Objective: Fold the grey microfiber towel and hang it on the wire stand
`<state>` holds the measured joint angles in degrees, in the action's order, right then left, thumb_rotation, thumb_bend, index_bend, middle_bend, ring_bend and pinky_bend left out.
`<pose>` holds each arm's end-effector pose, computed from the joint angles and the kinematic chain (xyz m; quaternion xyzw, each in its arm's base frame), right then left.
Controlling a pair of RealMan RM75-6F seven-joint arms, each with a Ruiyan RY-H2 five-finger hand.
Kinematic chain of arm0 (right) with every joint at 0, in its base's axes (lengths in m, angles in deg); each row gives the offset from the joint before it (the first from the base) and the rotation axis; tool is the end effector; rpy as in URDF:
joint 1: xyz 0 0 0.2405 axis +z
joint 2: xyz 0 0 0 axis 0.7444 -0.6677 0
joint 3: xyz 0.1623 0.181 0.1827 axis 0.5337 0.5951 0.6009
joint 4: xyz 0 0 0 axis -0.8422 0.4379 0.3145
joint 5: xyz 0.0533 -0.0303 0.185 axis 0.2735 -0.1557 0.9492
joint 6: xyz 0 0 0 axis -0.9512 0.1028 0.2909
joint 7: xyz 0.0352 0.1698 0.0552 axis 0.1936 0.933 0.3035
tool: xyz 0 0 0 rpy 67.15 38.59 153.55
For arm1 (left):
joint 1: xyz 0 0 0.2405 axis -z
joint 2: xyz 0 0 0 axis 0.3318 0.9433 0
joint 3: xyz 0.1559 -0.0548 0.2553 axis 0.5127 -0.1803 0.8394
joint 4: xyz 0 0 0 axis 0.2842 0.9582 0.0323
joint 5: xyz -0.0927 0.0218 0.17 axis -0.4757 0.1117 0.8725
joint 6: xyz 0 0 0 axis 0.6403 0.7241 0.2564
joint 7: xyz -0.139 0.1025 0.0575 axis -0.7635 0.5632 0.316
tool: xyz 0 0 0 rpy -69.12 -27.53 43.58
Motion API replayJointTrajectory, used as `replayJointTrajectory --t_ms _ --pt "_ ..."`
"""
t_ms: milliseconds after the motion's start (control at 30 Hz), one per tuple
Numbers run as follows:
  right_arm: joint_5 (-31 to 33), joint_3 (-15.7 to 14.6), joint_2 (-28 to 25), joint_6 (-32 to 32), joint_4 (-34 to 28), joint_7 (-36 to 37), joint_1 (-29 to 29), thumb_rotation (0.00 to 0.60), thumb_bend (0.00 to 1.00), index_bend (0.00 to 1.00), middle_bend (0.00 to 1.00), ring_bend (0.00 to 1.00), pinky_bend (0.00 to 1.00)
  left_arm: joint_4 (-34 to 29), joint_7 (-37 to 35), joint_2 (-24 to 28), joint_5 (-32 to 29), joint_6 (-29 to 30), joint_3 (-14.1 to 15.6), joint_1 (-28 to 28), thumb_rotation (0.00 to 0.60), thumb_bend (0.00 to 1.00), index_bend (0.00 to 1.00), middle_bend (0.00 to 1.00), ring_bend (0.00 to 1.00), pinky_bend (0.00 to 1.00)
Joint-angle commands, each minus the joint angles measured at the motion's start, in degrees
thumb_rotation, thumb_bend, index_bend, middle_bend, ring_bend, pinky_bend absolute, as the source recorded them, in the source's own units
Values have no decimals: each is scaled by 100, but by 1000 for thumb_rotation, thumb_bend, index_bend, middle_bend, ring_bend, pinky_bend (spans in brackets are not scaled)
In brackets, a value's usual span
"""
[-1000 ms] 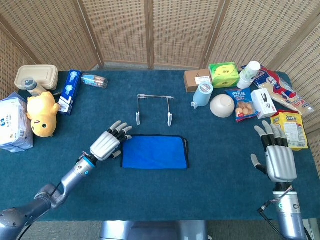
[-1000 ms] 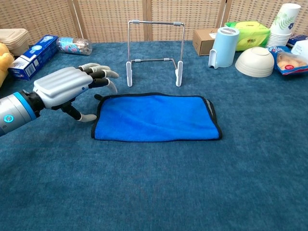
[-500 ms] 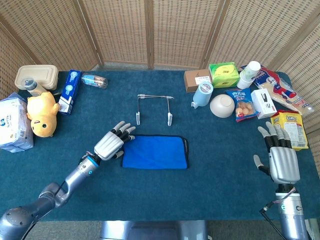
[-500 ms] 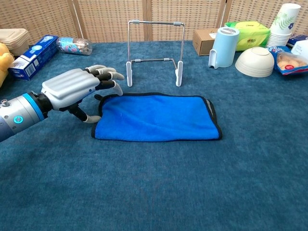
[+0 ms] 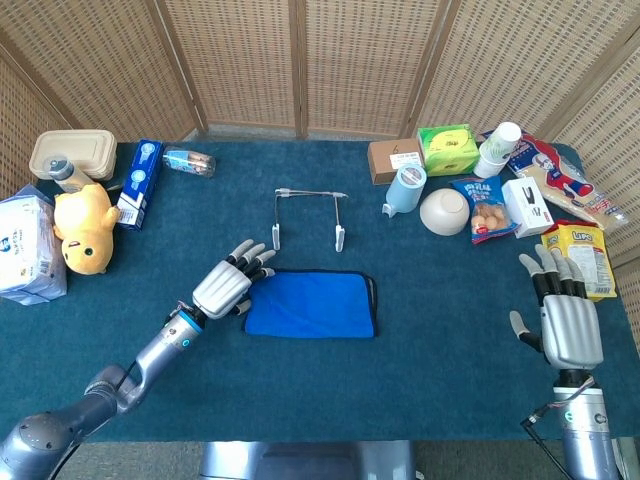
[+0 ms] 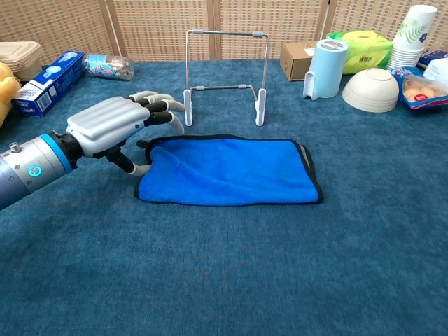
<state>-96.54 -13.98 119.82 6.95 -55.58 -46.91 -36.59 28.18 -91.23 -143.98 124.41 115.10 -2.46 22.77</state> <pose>-0.2848 -0.2701 0.1863 0.5538 -0.3822 0.4300 0.6019 -0.1957 0.4023 -0.0939 -0.7936 -0.2242 -0.4419 0.3531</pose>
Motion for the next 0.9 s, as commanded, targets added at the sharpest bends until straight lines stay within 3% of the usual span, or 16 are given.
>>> replayJointTrajectory --t_ms 33,300,900 --pt "1 2 -3 -1 -6 -3 -7 600 289 114 59 0 0 6 -29 -30 -17 -7 2 12 600 344 281 126 0 0" --pt "5 18 -30 32 -52 -13 -58 600 288 114 59 0 0 148 -178 -196 -3 87 18 88 600 389 348 159 0 0" --pt "39 67 -82 89 -132 18 -148 600 284 115 60 0 0 228 -459 -201 -66 283 16 96 600 453 622 244 24 19"
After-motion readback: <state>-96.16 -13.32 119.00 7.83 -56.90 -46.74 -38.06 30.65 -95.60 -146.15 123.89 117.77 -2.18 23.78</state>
